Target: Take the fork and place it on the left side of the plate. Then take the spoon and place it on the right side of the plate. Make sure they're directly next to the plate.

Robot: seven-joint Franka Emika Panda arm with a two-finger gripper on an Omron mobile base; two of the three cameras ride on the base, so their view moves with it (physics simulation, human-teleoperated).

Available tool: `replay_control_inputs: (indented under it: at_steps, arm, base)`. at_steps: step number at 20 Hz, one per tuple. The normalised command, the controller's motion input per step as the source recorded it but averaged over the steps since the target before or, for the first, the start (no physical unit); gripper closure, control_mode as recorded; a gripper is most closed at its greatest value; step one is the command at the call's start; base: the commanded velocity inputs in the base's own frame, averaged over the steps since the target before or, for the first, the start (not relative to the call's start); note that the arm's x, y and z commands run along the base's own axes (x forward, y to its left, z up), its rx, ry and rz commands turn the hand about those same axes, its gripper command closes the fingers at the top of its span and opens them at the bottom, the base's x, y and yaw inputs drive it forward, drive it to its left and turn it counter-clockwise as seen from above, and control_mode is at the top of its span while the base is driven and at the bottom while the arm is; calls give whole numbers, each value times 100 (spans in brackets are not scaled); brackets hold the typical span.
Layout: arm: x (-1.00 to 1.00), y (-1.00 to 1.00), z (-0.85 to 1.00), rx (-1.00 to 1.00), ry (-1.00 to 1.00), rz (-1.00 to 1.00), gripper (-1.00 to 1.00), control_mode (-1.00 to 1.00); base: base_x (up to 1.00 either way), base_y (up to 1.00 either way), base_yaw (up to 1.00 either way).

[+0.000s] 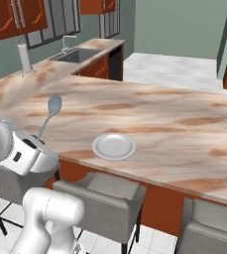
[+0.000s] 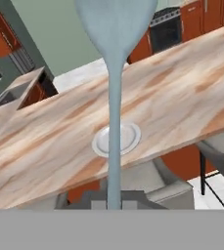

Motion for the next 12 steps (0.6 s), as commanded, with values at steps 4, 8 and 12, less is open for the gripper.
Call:
replay_control_inputs:
  at_steps: [4, 8, 12]
  arm:
    - [24, -5, -7, 0, 7, -4, 100, -100]
    - [95, -49, -31, 0, 34, -11, 100, -100]
    - [87, -73, -35, 0, 40, -4, 100, -100]
  base:
    - [73, 2, -20]
    - [0, 0, 0]
    - [0, 0, 0]
